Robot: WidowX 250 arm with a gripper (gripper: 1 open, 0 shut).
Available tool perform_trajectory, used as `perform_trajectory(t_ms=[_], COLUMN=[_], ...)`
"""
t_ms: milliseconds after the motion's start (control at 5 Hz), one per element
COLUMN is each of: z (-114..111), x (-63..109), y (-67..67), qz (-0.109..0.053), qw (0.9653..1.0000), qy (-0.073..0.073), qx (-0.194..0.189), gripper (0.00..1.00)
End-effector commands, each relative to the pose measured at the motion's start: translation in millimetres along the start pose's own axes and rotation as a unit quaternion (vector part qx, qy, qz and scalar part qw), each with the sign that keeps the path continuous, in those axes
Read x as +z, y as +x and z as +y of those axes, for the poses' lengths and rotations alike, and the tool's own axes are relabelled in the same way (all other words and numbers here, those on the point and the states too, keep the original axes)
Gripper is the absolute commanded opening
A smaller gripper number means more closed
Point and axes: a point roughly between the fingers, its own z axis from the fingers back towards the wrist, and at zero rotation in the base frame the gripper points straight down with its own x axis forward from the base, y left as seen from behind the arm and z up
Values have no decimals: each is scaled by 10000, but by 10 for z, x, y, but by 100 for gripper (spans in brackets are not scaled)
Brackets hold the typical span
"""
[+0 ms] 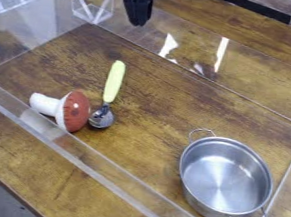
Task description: Move the green spoon to the left
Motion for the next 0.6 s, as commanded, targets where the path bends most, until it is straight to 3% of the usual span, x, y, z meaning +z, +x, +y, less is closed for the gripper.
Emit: perform_trajectory(t_ms=[0, 400], z=[-60, -93], x=[233, 272], y=[-14, 26], qz=[-304, -337], qw=[9995, 9994], qy=[19, 16], qx=[-39, 30], gripper=[0, 0])
